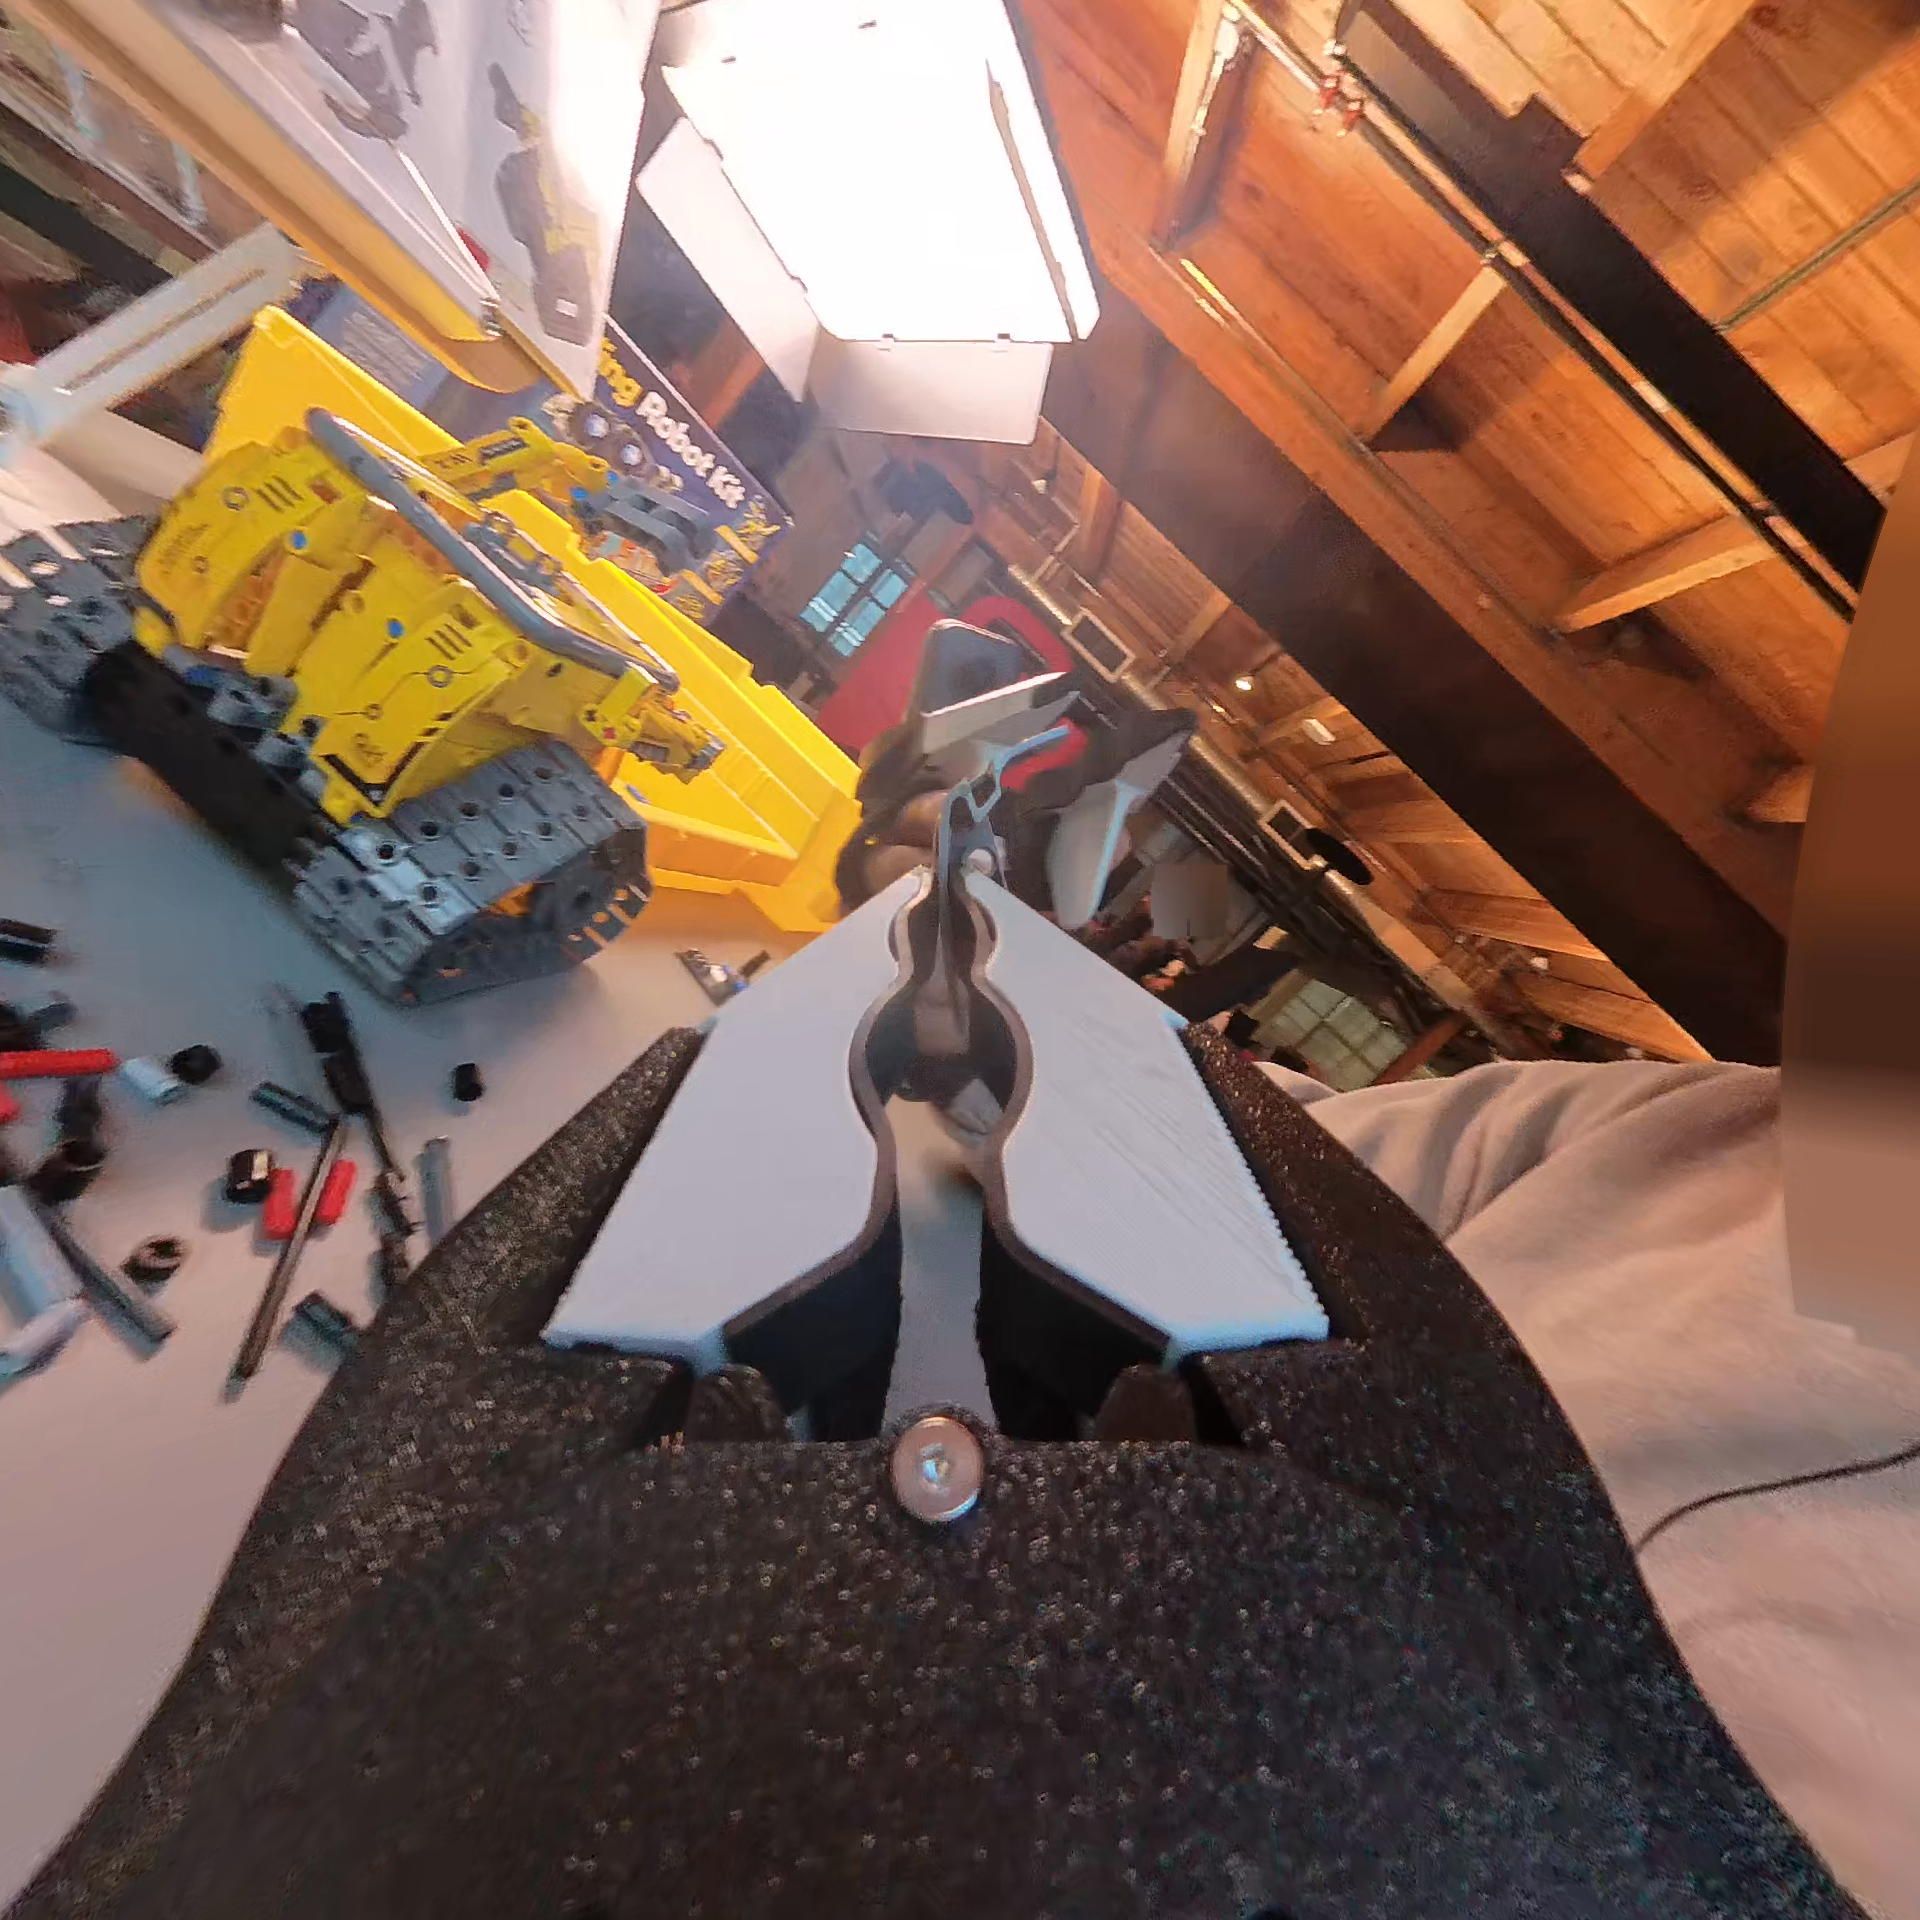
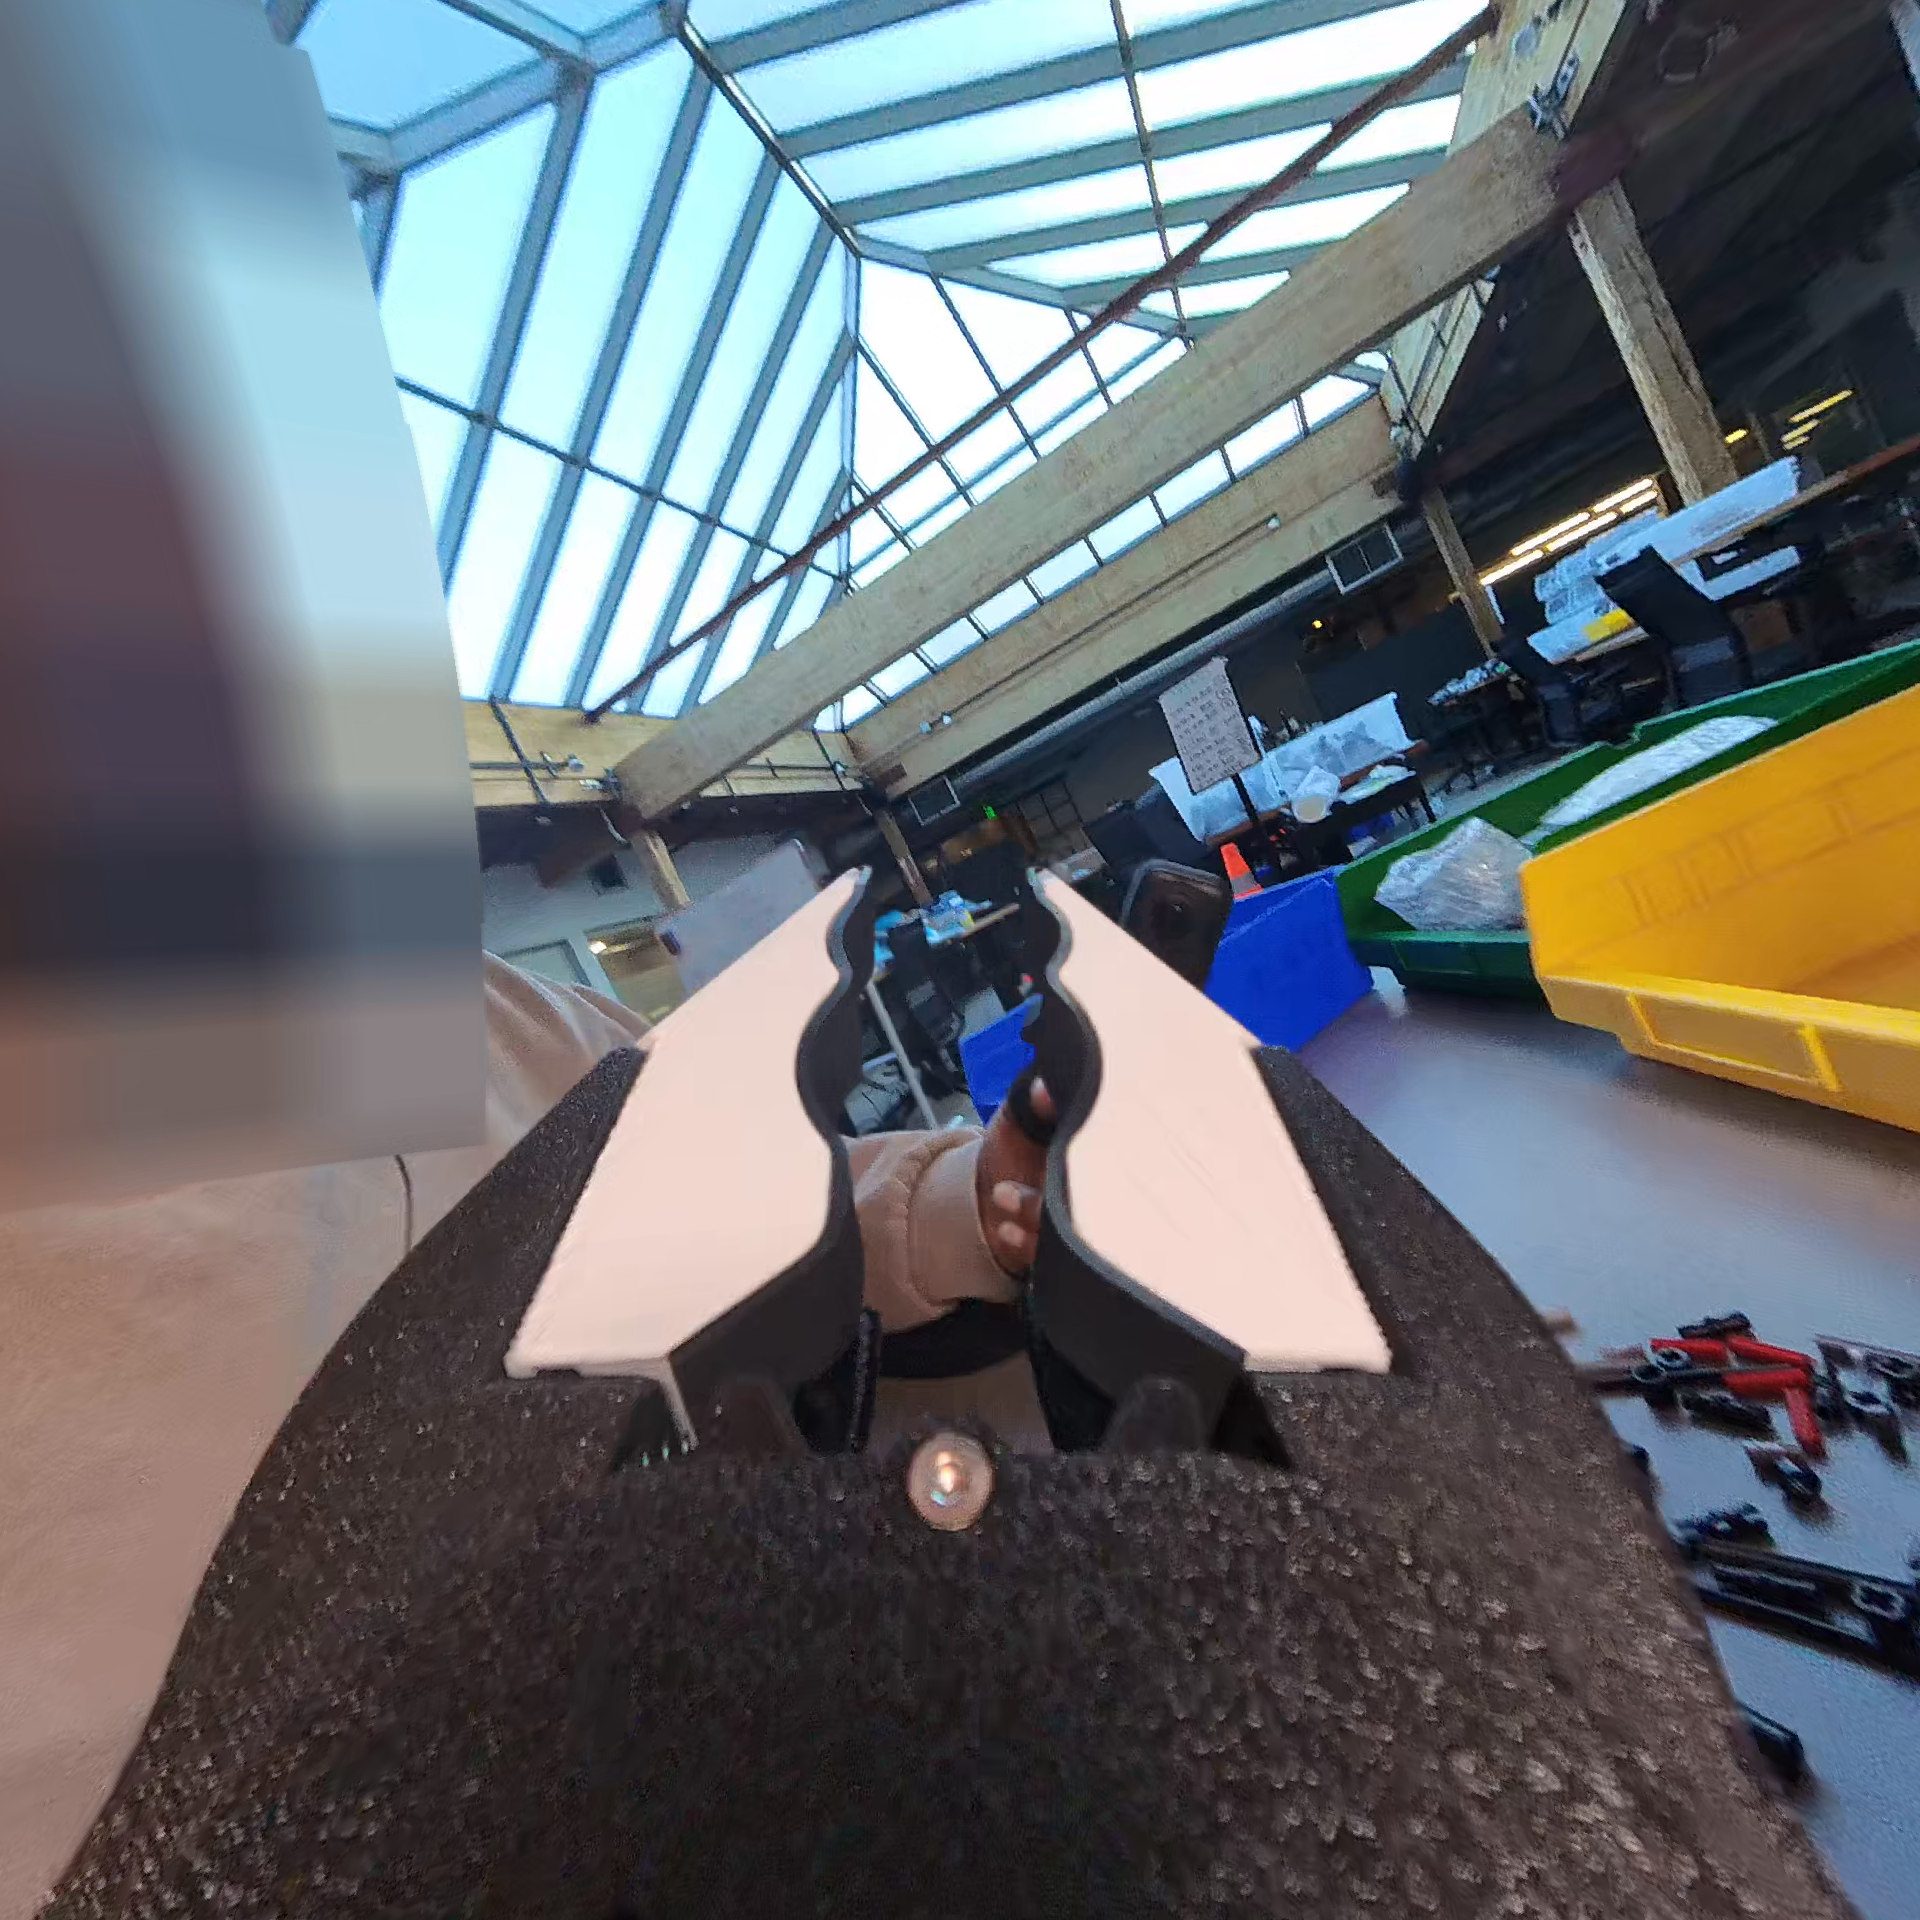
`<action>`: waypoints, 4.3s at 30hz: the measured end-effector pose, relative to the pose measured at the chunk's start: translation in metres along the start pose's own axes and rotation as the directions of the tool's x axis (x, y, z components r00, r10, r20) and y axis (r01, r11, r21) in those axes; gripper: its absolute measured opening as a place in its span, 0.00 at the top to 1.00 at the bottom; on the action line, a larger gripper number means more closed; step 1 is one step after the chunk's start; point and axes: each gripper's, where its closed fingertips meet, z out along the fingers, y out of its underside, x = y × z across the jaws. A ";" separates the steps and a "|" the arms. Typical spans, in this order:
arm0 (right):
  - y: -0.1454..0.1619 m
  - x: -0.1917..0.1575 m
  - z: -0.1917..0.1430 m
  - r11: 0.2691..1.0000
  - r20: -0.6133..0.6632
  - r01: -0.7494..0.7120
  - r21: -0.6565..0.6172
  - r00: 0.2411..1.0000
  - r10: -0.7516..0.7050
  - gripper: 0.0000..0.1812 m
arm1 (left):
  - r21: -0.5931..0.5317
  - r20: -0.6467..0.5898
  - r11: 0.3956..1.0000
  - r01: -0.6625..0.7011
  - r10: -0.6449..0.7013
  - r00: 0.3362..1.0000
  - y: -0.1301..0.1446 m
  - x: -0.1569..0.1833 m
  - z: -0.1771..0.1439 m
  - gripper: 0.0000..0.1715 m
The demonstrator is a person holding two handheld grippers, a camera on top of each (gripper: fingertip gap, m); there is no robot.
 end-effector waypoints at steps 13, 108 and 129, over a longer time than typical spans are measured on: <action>0.074 0.011 0.013 0.566 -0.149 0.564 -0.602 0.616 -0.773 0.65 | -0.068 -0.178 0.980 0.187 -0.196 0.964 0.028 0.026 0.021 1.00; 0.094 0.030 -0.017 0.885 -0.390 -0.463 -0.054 0.826 0.408 0.94 | -0.480 0.032 0.461 -0.746 0.859 0.510 0.077 0.003 0.025 0.98; 0.083 0.001 -0.005 0.946 -0.256 -0.264 -0.187 0.943 0.213 0.94 | -0.401 -0.041 0.447 -0.800 0.863 0.503 0.067 0.034 0.022 0.99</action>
